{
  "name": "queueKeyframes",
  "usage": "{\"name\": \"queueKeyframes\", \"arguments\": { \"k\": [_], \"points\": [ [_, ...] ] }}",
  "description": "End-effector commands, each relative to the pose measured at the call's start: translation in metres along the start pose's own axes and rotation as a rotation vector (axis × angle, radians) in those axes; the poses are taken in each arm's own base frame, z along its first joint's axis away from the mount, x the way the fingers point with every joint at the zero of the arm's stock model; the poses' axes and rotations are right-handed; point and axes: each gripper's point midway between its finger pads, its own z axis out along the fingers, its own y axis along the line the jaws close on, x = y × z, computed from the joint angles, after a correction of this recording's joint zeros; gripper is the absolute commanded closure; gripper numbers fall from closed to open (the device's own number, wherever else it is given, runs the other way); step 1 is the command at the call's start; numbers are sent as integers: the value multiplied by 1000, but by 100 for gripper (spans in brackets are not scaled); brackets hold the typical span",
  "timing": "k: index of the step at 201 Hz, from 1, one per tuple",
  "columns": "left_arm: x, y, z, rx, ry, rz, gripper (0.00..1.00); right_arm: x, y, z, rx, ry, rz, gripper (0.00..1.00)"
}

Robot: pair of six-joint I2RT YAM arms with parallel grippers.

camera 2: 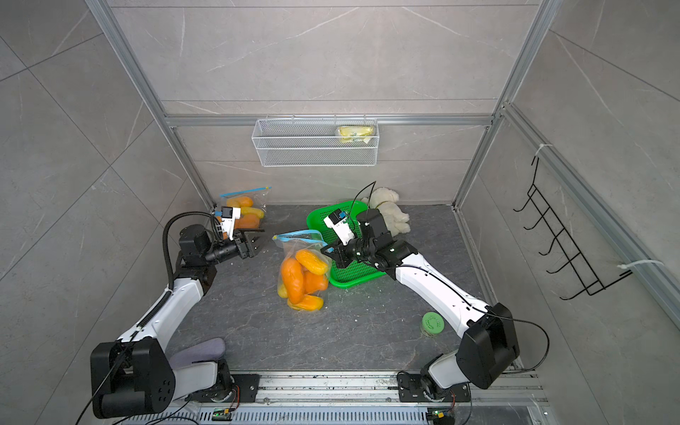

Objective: Place the mango in a zip-top bag and seal the zipper
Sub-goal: Adjust the zipper food storage bag at the center of the board.

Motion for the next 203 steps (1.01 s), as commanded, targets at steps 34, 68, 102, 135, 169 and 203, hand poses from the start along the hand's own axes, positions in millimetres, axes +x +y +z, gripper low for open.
{"name": "queueKeyframes", "arguments": {
  "k": [34, 68, 102, 135, 169, 203],
  "points": [
    [7, -20, -2, 142, -94, 198, 7, 12, -1, -9, -59, -10, 5, 100],
    [16, 3, 19, 192, -44, 137, 21, 13, 1, -10, -84, -17, 3, 100],
    [18, 14, 43, 254, 2, 86, 32, 14, 2, -11, -93, -19, -3, 100],
    [22, 2, 58, 324, 16, 87, 39, 18, -2, -10, -80, -10, -2, 100],
    [26, -1, 61, 332, 5, 86, 69, 17, -6, -13, -62, -20, -1, 100],
    [16, -7, 58, 303, -15, 88, 95, 17, -13, -17, -42, -29, 19, 100]
  ]
}}
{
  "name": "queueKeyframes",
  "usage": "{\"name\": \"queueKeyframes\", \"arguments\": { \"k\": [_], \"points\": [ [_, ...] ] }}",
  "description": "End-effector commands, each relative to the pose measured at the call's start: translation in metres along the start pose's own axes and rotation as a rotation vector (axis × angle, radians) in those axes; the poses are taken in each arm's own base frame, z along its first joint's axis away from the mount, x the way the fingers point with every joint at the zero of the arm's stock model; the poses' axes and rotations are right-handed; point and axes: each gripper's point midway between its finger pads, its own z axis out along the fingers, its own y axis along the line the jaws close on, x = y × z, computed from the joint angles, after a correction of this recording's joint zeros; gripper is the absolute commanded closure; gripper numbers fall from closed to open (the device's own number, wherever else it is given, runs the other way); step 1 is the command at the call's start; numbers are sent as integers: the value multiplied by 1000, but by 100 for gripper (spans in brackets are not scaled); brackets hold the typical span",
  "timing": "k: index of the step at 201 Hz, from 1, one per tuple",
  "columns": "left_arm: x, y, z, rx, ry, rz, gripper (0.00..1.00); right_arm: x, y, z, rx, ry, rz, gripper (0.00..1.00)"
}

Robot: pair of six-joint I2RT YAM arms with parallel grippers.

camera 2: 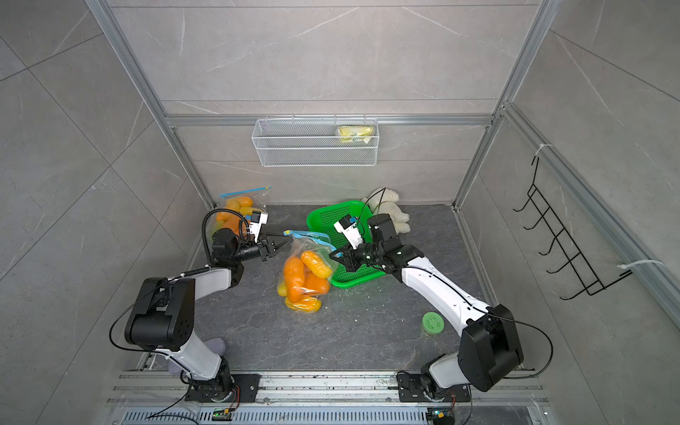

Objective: Place the mango in a zip-top bag and seal the zipper
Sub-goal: Adjust the zipper food storage bag at the center of the board.

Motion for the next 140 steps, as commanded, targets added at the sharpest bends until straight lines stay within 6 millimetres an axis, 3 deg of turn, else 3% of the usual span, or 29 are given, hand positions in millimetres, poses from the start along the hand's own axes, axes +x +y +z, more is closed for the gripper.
{"name": "queueKeyframes", "arguments": {
  "k": [1, 43, 81, 93, 111, 140],
  "points": [
    [-22, -17, -3, 7, -39, 91, 95, -7, 2, -10, 11, -36, -22, 100],
    [-50, -45, -13, -87, -34, 172, 100, -14, -4, -21, 64, -64, 19, 100],
    [-69, -85, -30, -206, 25, 243, 100, -27, 15, -28, 1, -65, 52, 99],
    [-68, -95, -35, -225, 58, 245, 100, -29, 20, -32, 3, -61, 43, 94],
    [-62, -105, -39, -249, 107, 253, 100, -38, 29, -41, -5, -87, -5, 77],
    [-58, -115, -44, -280, 139, 284, 100, -56, 39, -72, 101, -194, -166, 66]
  ]
}}
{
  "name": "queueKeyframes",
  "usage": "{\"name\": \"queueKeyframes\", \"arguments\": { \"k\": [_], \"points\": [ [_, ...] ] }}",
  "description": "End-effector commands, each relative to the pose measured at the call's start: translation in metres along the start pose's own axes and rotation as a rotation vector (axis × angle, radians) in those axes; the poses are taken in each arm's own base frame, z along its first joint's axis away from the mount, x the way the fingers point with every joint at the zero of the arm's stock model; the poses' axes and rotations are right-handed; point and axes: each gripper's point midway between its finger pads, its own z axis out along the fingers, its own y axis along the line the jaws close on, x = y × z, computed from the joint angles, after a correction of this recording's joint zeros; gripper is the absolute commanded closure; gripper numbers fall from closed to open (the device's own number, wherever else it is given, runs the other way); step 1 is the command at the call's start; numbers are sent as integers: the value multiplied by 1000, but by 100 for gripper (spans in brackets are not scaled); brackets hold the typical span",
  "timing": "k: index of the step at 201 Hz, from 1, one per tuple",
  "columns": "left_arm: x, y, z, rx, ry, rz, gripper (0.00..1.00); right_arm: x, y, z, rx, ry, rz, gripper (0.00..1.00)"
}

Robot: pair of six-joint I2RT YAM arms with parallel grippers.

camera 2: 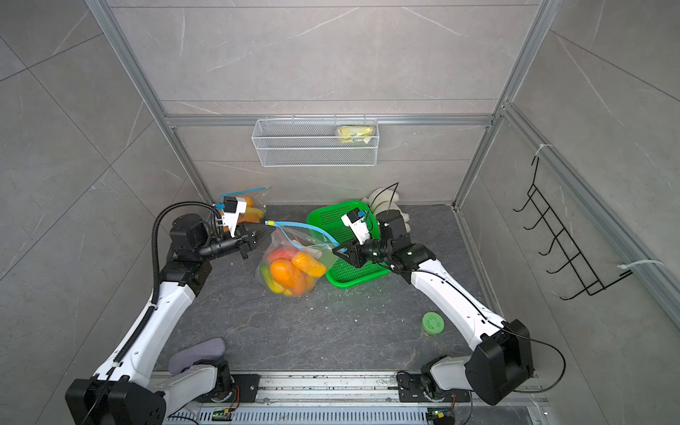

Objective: Place the mango in a zip-top bag and seal the zipper
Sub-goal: Adjust the zipper food storage bag at the center of the board, then zip the zipper on the zipper food storage bag.

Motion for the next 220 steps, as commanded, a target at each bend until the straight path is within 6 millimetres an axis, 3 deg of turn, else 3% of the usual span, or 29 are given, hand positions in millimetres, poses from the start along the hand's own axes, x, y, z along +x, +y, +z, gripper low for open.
{"name": "queueKeyframes", "arguments": {
  "k": [1, 13, 31, 57, 88, 123, 161, 220],
  "points": [
    [16, -4, -7, -39, 91, 15, 100, -31, 22, -34, 44, -120, -156, 66],
    [17, -6, -9, -51, 102, 20, 100, -43, 35, -43, 9, -167, -195, 57],
    [19, -14, -7, -23, 113, 33, 100, -62, 61, -38, -146, -210, -211, 56],
    [21, -27, -10, 14, 104, 61, 100, -74, 98, 0, -303, -148, -266, 50],
    [18, -36, -15, 20, 84, 110, 100, -79, 123, 48, -372, -48, -341, 45],
    [11, -43, -17, 43, 71, 147, 100, -89, 134, 68, -448, -20, -392, 44],
    [4, -48, -18, 67, 55, 178, 100, -93, 140, 77, -519, -2, -425, 52],
    [-2, -53, -18, 93, 43, 210, 100, -79, 146, 92, -626, 93, -460, 56]
  ]
}}
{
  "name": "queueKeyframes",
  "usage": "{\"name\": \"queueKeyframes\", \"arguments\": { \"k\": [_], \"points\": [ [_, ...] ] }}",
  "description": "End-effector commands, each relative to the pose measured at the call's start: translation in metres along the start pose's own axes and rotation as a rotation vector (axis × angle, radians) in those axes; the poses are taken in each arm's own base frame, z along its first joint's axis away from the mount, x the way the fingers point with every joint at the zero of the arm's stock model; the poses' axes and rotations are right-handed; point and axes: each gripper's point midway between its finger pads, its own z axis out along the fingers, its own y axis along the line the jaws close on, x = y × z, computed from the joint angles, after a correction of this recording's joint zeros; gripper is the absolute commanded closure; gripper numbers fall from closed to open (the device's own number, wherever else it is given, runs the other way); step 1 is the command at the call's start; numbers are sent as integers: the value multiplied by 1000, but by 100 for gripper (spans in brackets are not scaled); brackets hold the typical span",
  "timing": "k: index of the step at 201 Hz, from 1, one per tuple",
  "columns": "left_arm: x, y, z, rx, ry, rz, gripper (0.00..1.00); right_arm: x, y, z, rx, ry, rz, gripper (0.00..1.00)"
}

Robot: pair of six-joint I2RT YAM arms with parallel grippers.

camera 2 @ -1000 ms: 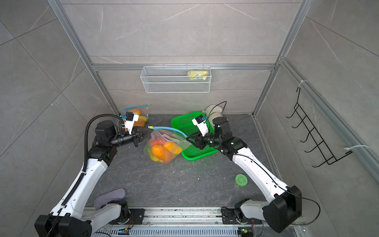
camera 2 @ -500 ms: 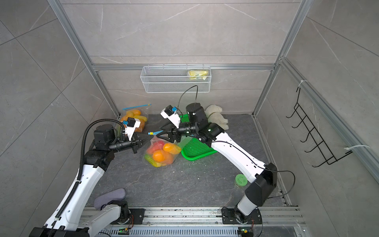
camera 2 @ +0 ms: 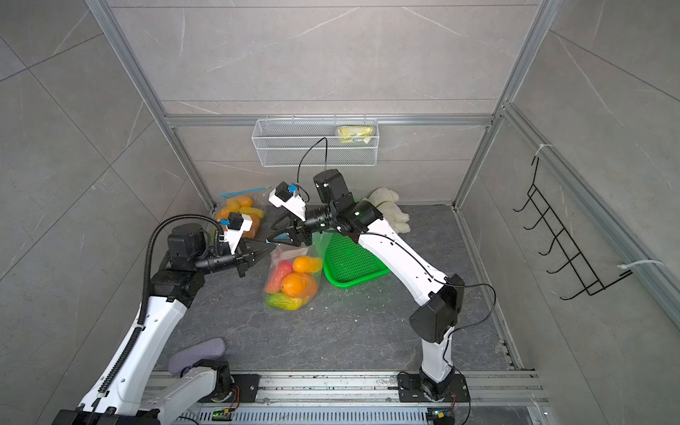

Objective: Place the mango in a zip-top bag and seal the zipper
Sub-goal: Zip the zipper on the zipper food storage bag.

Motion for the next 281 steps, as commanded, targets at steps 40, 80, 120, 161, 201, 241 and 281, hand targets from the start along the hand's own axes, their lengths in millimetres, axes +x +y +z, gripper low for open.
{"name": "queueKeyframes", "arguments": {
  "k": [40, 80, 120, 161, 201, 241, 281],
  "points": [
    [-30, -14, -6, 42, -60, 131, 100, 24, 10, 14, -141, 107, 21, 67],
    [-28, -6, -5, 2, -46, 134, 100, 28, 12, 13, -162, 125, 31, 85],
    [-28, -1, -6, -29, -45, 136, 100, 33, 13, 9, -160, 135, 41, 89],
    [-29, -1, -6, -28, -52, 133, 100, 36, 7, 7, -138, 134, 53, 80],
    [-28, 1, -6, -41, -55, 132, 100, 37, 2, 6, -115, 120, 56, 89],
    [-32, 2, -10, -75, -78, 133, 100, 43, -10, -1, -62, 116, 77, 95],
    [-32, 18, -12, -170, -94, 83, 100, 51, -24, -22, 32, 82, 104, 96]
  ]
}}
